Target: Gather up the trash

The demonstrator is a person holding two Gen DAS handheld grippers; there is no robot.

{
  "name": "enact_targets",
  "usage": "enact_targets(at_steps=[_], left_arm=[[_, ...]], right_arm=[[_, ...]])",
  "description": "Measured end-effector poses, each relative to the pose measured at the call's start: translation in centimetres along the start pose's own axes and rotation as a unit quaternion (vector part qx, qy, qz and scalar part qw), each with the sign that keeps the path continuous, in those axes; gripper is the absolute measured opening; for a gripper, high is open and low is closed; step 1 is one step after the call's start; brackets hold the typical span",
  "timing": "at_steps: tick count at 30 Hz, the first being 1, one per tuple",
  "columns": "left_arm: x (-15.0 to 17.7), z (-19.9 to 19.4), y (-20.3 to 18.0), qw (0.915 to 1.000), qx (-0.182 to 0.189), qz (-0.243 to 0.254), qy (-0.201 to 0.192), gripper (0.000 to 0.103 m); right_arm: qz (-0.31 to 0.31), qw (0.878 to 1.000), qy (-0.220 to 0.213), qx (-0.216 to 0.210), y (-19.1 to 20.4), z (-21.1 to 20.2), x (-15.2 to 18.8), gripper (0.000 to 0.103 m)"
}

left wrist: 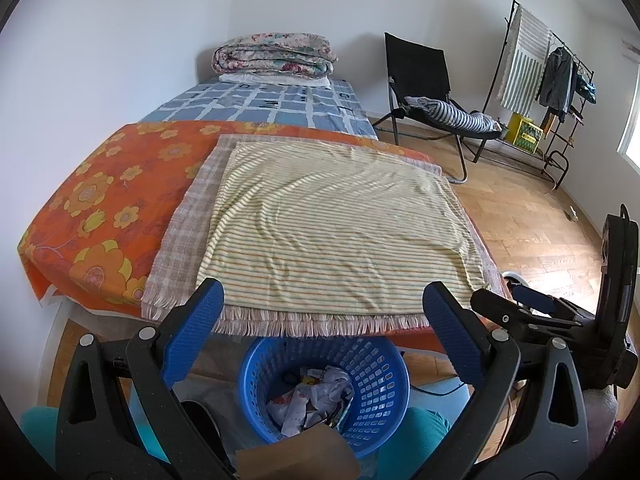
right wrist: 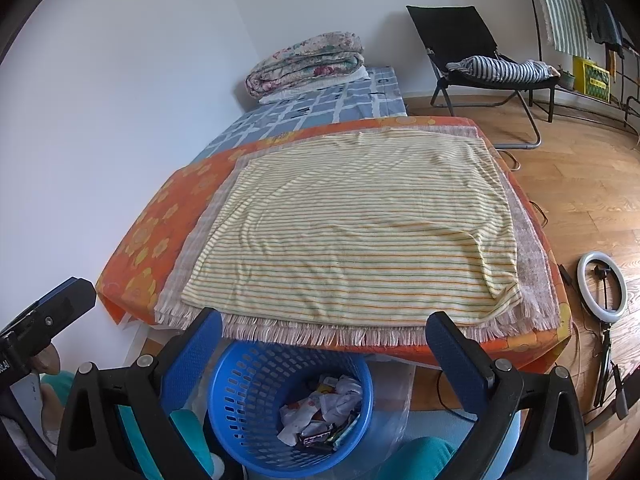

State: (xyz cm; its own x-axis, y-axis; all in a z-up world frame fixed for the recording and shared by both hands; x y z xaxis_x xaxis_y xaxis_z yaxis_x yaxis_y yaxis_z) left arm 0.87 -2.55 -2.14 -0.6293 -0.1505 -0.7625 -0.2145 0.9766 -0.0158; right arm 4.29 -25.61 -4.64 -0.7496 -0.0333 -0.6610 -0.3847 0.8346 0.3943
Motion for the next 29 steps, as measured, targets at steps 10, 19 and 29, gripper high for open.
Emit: enact_targets(at_steps=[10, 19, 29], left_arm=[[0.7, 0.5, -0.1, 0.9999, -0.004, 0.009, 0.011, 0.101], [-0.2, 1.5, 0.3, 0.9996, -0.004, 0.008, 0.026, 0.101], [0.1, 2.5, 0.0, 0.9991, -0.009, 0.014, 0.038, 0.101]], right_arm=[[0.005, 1.0, 0.002, -0.001, -0.1, 0.1, 0.2, 0.103], [0.014, 1.0, 0.009, -0.004, -0.3, 0.6, 0.6, 0.103], [0.03, 0.999, 0.016, -0.004, -0.9, 1.2, 0.8, 0.103]])
Point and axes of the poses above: each gripper's, at about its wrist camera, not at the fingertips, and z roughly the way its jaws point, y to its left, x to its underside, the point moved 3 cm from there along z, roughly the way its jaws point, and after that the axes turned 10 degrees about -x, right-handed, at the moved point
